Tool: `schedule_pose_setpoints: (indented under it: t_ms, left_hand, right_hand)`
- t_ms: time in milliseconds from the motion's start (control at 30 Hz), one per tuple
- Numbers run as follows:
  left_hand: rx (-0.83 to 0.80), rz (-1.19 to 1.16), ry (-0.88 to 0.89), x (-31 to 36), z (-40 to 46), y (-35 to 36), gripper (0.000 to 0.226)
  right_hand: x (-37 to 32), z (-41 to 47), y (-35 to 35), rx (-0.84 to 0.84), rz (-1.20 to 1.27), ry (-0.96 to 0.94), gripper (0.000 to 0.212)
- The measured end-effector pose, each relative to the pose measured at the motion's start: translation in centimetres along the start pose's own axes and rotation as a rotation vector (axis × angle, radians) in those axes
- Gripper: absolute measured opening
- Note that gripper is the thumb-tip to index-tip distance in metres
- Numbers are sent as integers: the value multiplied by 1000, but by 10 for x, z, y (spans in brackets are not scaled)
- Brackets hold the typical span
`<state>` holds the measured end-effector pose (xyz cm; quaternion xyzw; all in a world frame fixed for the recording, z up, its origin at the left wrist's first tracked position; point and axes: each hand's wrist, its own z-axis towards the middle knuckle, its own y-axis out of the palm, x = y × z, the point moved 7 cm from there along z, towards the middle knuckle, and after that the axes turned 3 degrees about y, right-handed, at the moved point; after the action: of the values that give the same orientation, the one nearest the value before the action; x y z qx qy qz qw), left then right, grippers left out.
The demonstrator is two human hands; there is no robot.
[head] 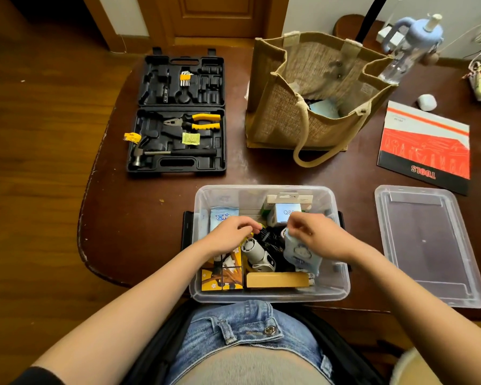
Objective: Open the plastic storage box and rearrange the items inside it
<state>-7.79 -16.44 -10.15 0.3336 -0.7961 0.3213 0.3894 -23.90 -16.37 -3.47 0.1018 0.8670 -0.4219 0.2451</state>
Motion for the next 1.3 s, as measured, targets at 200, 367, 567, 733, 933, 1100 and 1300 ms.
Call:
schedule_pose_setpoints:
  t_ms: [200, 367, 567, 733, 933, 1100, 1300]
  left_hand:
    - [-125, -190, 79, 25, -7, 7, 26]
    - [-36, -252, 73, 26, -12, -7, 21]
    - [247, -174, -14, 9, -24, -40, 19]
    - [587, -253, 54, 9, -38, -69, 22]
    - [683, -153, 228, 35, -36, -75, 11]
    - [708, 59, 289, 41, -41, -74, 20]
    - [680, 139, 223, 21, -52, -63, 27]
  right_hand:
    - [-17, 21, -24, 156, 342, -31, 17]
    - [-35, 43, -26, 228, 543, -47, 10]
    - [-44, 65, -22, 158, 163, -38, 18]
    - [-45, 71, 0, -178, 158, -25, 14]
    - [-65, 82, 11, 45, 218, -154, 17]
    - [-46, 91, 26, 277, 229, -79, 15]
    - [-33, 105, 63, 246, 163, -38, 18]
